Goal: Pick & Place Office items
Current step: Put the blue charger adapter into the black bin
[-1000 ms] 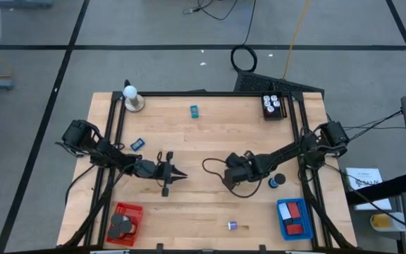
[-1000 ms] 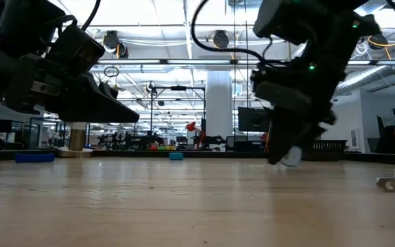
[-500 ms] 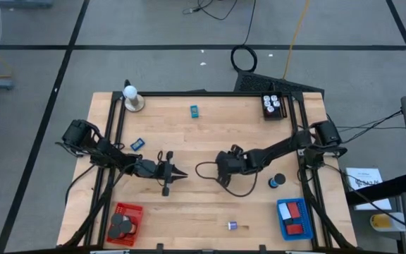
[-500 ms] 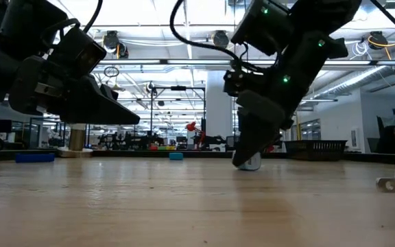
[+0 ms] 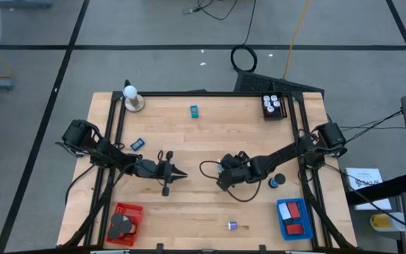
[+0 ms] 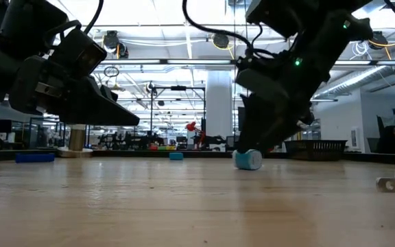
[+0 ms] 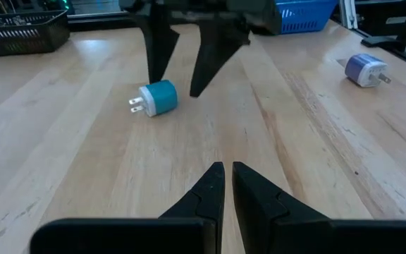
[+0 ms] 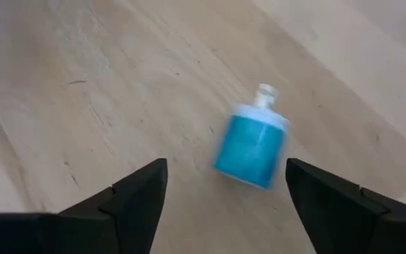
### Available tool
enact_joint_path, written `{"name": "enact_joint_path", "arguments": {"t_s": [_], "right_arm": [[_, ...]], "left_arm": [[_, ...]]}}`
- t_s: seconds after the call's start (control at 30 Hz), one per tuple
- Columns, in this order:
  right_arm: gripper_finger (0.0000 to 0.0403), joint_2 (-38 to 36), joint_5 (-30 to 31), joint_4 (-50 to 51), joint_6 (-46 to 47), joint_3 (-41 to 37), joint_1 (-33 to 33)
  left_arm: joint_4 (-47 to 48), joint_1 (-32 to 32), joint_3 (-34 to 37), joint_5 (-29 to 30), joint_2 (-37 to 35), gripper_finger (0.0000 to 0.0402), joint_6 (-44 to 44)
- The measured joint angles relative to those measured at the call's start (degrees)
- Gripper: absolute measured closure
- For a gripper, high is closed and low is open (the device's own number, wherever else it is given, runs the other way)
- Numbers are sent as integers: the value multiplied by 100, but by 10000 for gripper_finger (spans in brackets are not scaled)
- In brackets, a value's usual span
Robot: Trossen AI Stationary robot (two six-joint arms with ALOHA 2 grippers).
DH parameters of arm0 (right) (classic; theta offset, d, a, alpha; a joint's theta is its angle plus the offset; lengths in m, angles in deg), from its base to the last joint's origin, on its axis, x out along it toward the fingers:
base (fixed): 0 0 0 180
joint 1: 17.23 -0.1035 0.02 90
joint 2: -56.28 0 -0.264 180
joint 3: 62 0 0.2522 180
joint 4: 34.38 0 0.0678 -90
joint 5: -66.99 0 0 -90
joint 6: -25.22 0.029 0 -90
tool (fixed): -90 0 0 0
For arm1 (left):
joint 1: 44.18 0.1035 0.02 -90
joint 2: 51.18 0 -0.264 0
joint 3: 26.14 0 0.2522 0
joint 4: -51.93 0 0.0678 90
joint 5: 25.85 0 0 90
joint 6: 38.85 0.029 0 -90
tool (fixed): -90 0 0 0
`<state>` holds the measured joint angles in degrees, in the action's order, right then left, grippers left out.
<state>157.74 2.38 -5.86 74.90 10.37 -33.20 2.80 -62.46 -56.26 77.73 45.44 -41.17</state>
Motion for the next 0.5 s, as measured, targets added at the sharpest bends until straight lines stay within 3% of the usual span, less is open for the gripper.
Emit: {"name": "enact_joint_path", "arguments": {"t_s": [0.3,0.5], "right_arm": [[158,456,283,-193,-49,2,77],[177,595,364,-725,-963,4,92]], "left_arm": [[-24,28,0,0,2,364,-82],[32,70,2,0,2,364,-105]]}}
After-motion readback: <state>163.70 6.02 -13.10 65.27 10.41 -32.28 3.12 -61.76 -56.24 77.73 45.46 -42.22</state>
